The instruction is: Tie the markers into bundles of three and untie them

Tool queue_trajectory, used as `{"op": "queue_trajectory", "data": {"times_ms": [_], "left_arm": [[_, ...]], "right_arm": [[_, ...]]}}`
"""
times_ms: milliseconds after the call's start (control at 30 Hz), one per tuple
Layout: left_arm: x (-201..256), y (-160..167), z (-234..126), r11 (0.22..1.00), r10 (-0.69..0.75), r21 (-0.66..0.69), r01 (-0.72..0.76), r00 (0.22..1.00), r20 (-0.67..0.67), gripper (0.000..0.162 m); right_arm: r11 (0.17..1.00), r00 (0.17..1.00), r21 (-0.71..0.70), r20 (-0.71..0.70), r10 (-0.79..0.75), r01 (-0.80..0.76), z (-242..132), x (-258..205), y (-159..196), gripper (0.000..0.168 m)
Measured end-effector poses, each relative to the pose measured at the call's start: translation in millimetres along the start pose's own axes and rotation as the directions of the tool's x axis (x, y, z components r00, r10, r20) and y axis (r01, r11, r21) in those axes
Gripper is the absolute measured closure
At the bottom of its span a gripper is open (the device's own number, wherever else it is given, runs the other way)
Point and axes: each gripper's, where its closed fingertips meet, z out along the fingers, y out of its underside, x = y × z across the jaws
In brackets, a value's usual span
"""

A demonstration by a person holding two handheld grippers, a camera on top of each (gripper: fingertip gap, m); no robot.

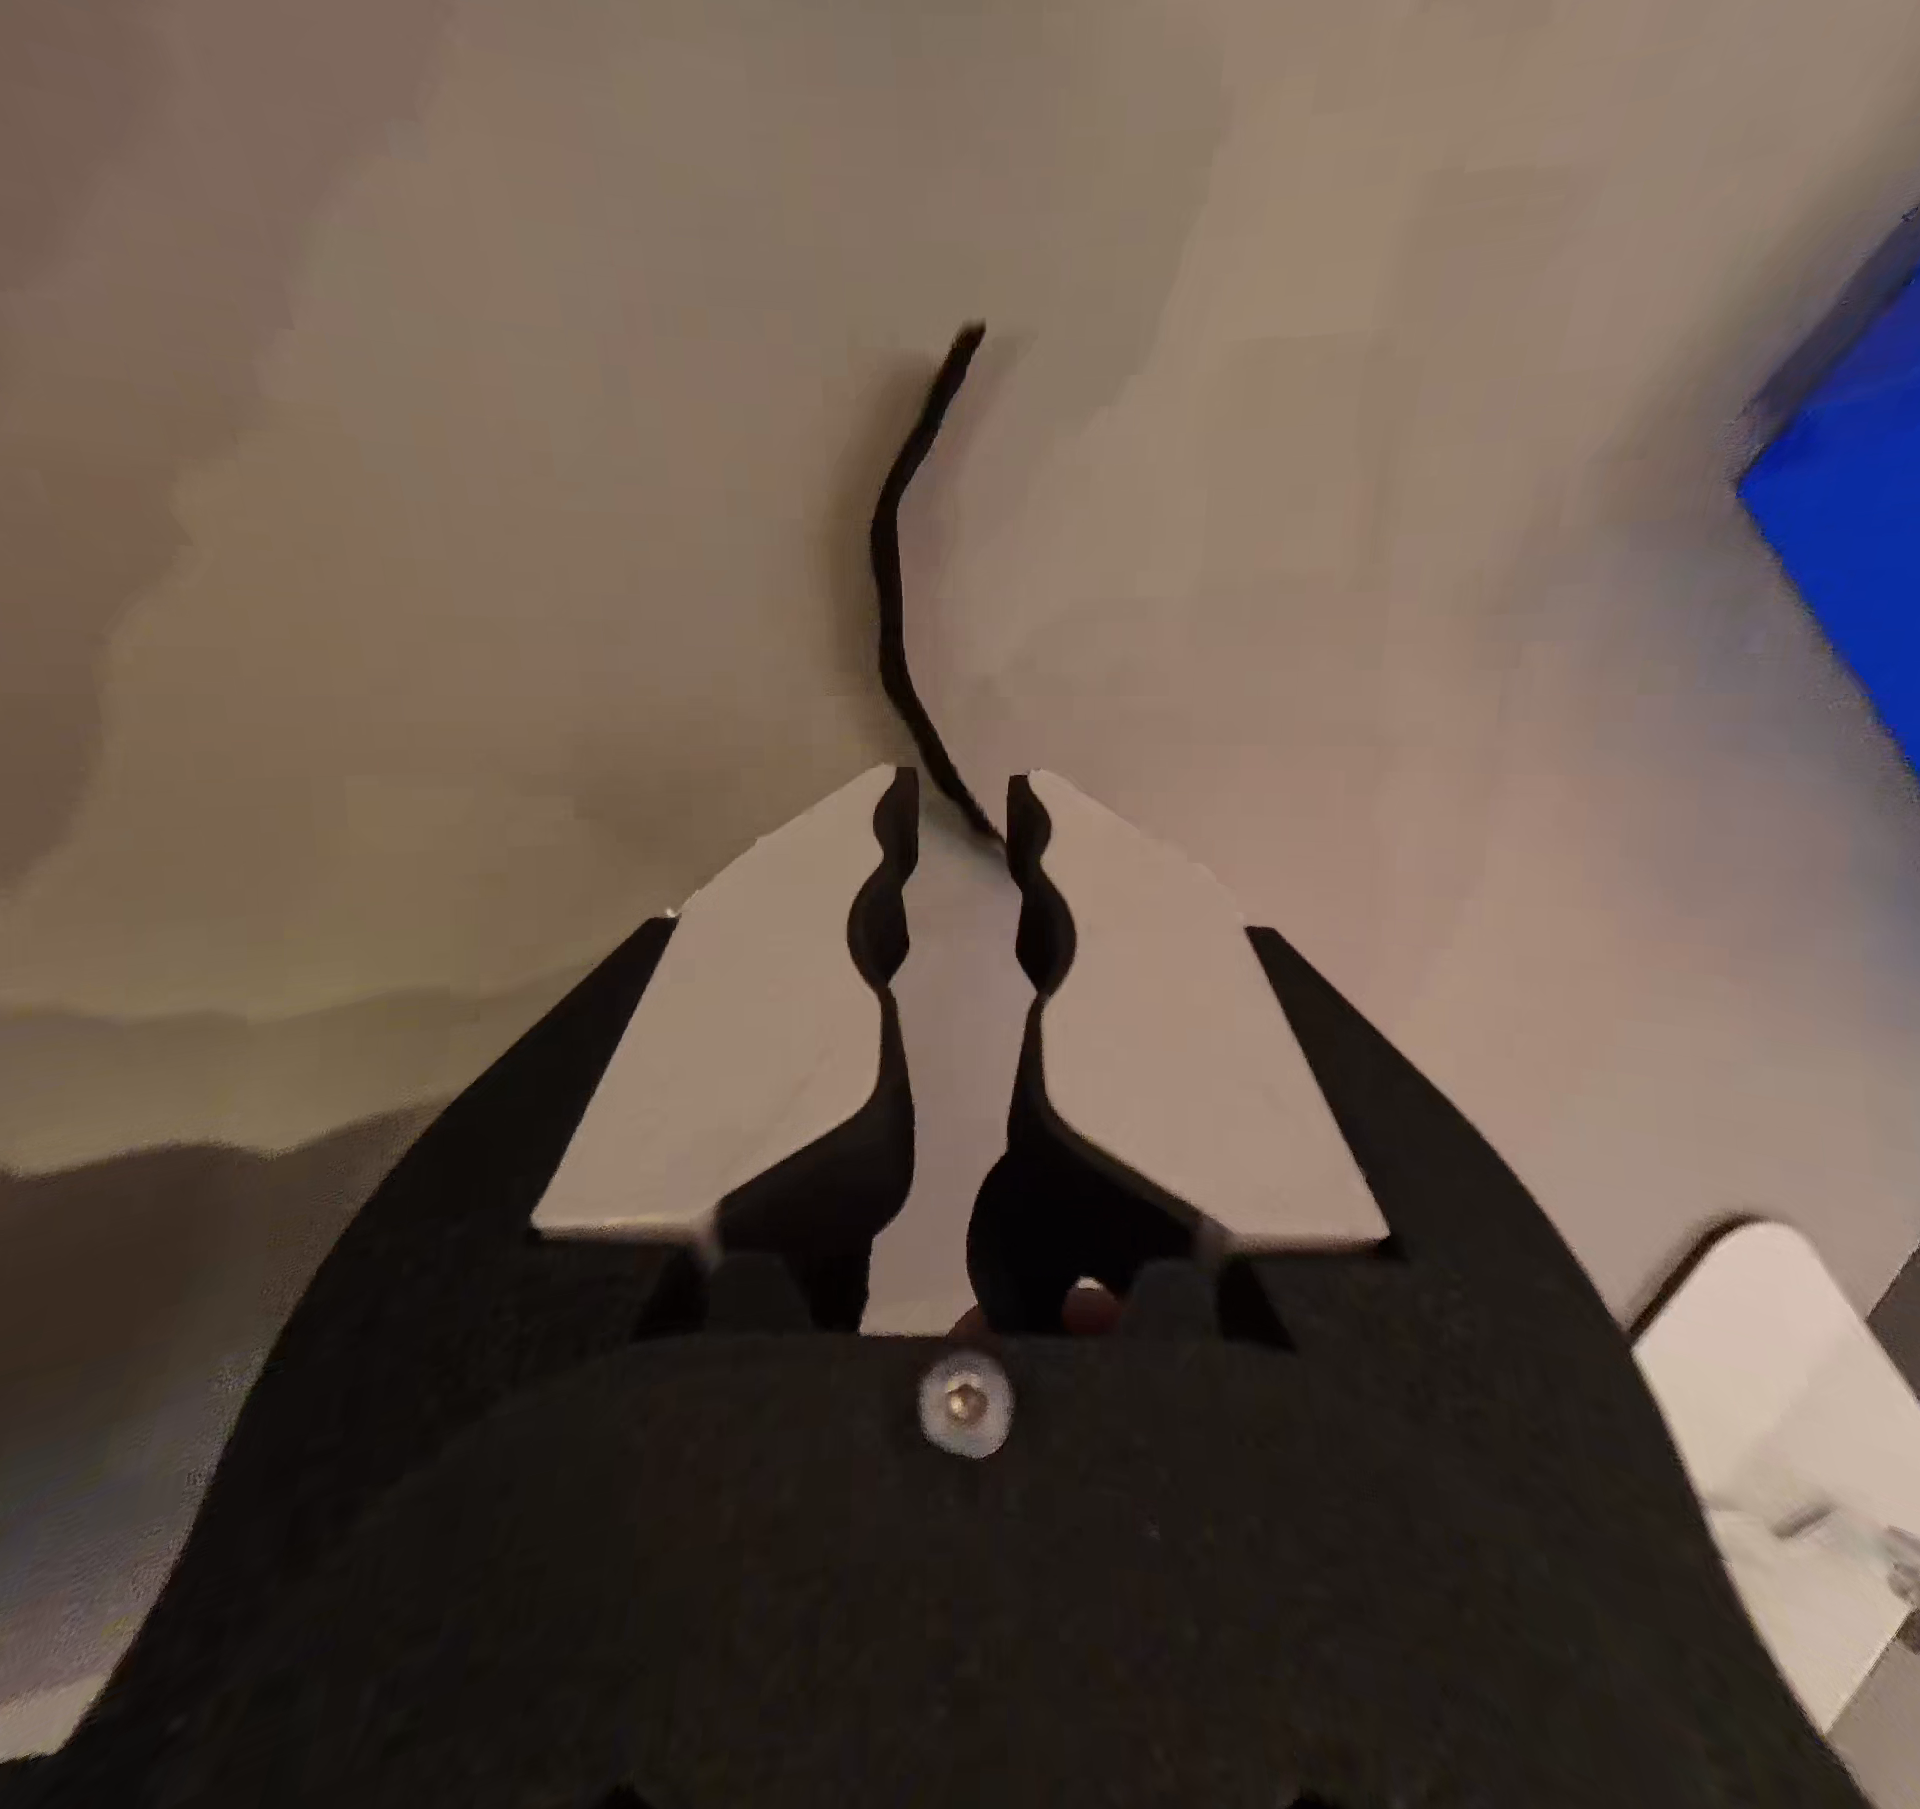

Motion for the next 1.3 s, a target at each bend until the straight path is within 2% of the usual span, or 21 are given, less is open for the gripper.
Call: {"op": "queue_trajectory", "data": {"times_ms": [33,167,267,367,433,500,567,600,667,733,800,900,1000,1167,1300], "left_arm": [[1,0,1,1.000,-0.002,0.004,0.002,1.000,-0.002,0.119],[4,-2,5,1.000,-0.001,0.005,0.001,1.000,-0.006,0.119],[4,-3,7,1.000,0.007,-0.003,-0.007,1.000,-0.001,0.119],[4,-3,8,1.000,0.012,-0.006,-0.012,1.000,-0.001,0.119],[3,-4,8,1.000,0.012,0.000,-0.012,1.000,-0.004,0.119],[2,-3,9,1.000,0.011,-0.003,-0.012,1.000,0.000,0.119],[2,-3,10,1.000,0.013,0.007,-0.013,1.000,-0.005,0.119],[2,-3,10,1.000,0.013,0.007,-0.013,1.000,-0.005,0.119],[2,-3,10,1.000,0.014,0.012,-0.014,1.000,-0.004,0.119],[4,-2,11,1.000,0.010,0.013,-0.010,1.000,-0.008,0.119],[4,-2,11,1.000,0.011,0.020,-0.010,1.000,-0.006,0.119],[5,0,11,1.000,0.003,0.023,-0.003,1.000,-0.006,0.119],[5,2,12,1.000,0.004,0.027,-0.004,1.000,-0.003,0.119],[6,1,15,1.000,0.014,0.015,-0.014,1.000,0.001,0.119],[7,-2,13,0.999,0.033,0.016,-0.033,0.999,0.017,0.119]], "right_arm": [[1.000,1.000,-0.001,-0.011,-0.001,0.001,1,1,4,0.152],[1.000,1.000,-0.020,-0.021,-0.012,0.012,14,7,17,0.152],[1.000,1.000,-0.023,0.024,0.018,-0.018,25,8,20,0.165],[0.982,0.981,0.047,0.077,0.179,-0.183,22,14,8,0.167],[0.923,0.918,0.109,0.199,0.345,-0.370,18,10,-7,0.167],[0.820,0.811,0.171,0.355,0.465,-0.546,13,5,-25,0.167],[0.734,0.738,0.188,0.376,0.560,-0.652,16,12,-28,0.167],[0.721,0.722,0.165,0.362,0.590,-0.672,21,12,-24,0.163],[0.724,0.720,0.124,0.305,0.623,-0.679,30,12,-15,0.150],[0.727,0.735,0.143,0.254,0.629,-0.672,32,16,-13,0.136],[0.778,0.790,0.142,0.110,0.603,-0.613,29,25,-3,0.138],[0.888,0.902,0.183,-0.018,0.432,-0.422,14,24,-11,0.143],[0.970,0.959,0.066,-0.146,0.242,-0.235,10,18,-1,0.145],[0.979,0.968,0.015,-0.146,0.204,-0.204,27,22,13,0.150],[0.974,0.972,0.021,-0.064,0.226,-0.225,39,20,16,0.167]]}}
